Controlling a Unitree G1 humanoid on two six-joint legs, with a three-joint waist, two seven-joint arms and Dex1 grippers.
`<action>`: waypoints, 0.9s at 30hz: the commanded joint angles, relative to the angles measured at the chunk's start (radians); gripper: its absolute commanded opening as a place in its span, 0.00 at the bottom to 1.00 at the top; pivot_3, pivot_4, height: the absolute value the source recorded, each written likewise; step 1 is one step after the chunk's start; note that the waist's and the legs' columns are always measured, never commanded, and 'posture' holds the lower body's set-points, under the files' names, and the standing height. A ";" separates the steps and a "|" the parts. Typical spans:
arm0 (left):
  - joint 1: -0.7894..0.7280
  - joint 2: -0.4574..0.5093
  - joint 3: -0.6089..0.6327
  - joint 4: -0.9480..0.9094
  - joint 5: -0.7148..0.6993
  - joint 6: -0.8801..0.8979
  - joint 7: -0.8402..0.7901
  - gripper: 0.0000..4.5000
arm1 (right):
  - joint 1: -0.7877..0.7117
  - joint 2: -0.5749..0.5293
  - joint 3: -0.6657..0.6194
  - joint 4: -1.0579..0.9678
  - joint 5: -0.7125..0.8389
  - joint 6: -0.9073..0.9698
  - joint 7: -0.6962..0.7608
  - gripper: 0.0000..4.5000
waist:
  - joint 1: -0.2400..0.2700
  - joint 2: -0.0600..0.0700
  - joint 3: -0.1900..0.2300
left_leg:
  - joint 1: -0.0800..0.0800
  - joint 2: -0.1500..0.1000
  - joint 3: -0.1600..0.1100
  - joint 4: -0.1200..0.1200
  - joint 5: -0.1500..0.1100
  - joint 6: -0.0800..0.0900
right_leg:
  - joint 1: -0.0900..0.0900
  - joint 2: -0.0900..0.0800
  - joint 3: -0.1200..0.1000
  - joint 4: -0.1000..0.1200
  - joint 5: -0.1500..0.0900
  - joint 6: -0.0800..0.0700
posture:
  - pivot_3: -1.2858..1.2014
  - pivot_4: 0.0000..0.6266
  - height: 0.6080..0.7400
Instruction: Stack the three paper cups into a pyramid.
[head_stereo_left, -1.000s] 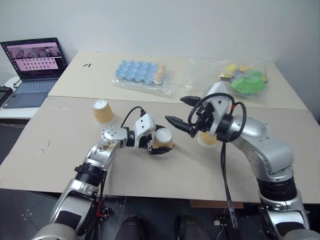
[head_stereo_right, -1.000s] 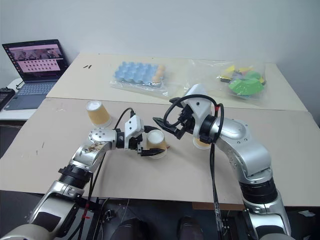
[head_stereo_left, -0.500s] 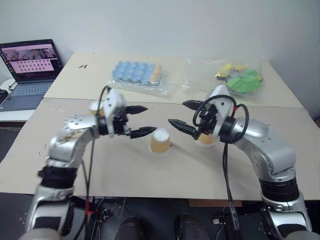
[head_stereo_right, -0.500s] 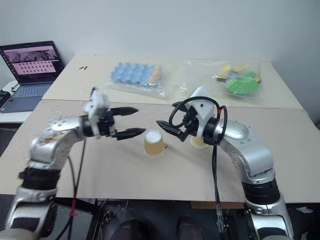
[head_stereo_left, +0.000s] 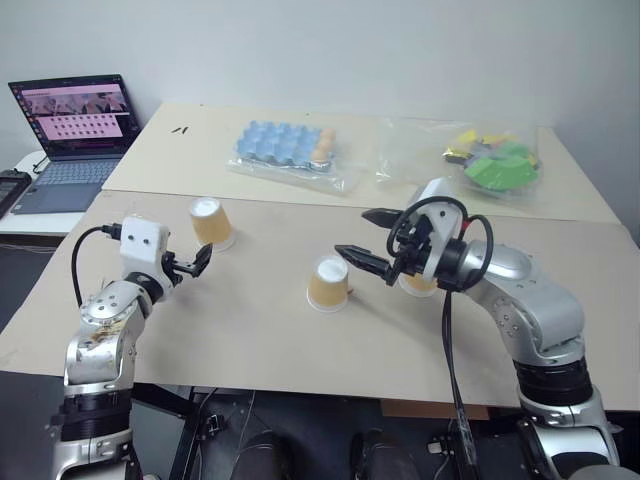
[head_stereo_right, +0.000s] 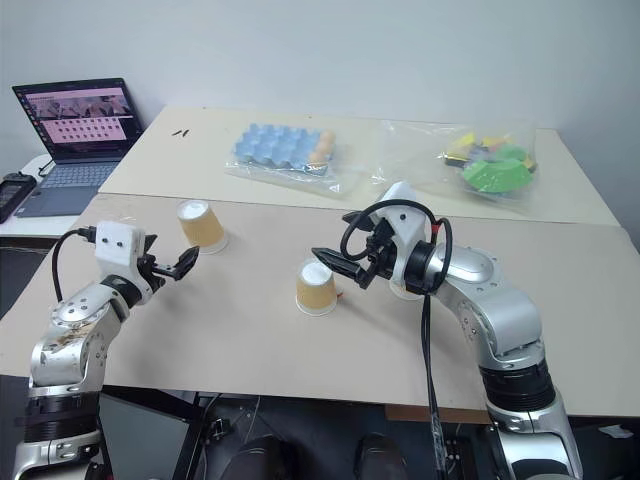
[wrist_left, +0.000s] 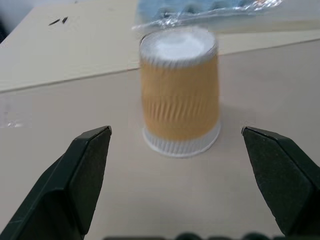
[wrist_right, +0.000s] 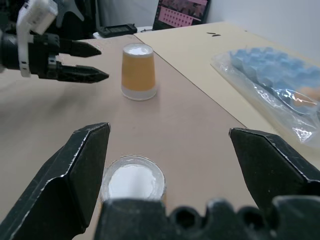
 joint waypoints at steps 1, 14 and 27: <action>-0.106 0.008 -0.020 0.168 0.025 -0.124 -0.020 0.99 | 0.009 -0.031 -0.049 -0.060 0.045 0.011 0.020 1.00 | 0.003 0.000 0.000 | 0.000 0.000 0.000 0.000 0.000 0.000 | 0.000 0.000 0.000 0.000 0.000 0.000 | 0.52 0.24 0.88; -0.517 0.007 -0.087 0.737 0.038 -0.398 -0.218 0.99 | 0.061 -0.079 -0.070 -0.121 0.052 0.028 -0.030 1.00 | -0.006 -0.001 0.000 | -0.002 -0.003 0.003 0.000 0.000 0.000 | 0.000 0.000 -0.003 0.000 0.000 0.000 | 0.52 0.24 0.88; -0.553 0.028 -0.071 0.818 0.038 -0.401 -0.236 0.59 | 0.063 -0.074 -0.066 -0.123 0.054 0.024 -0.063 1.00 | -0.021 -0.001 0.000 | -0.002 -0.003 0.001 0.000 0.000 0.000 | 0.000 0.000 -0.003 0.000 0.000 0.001 | 0.52 0.24 0.88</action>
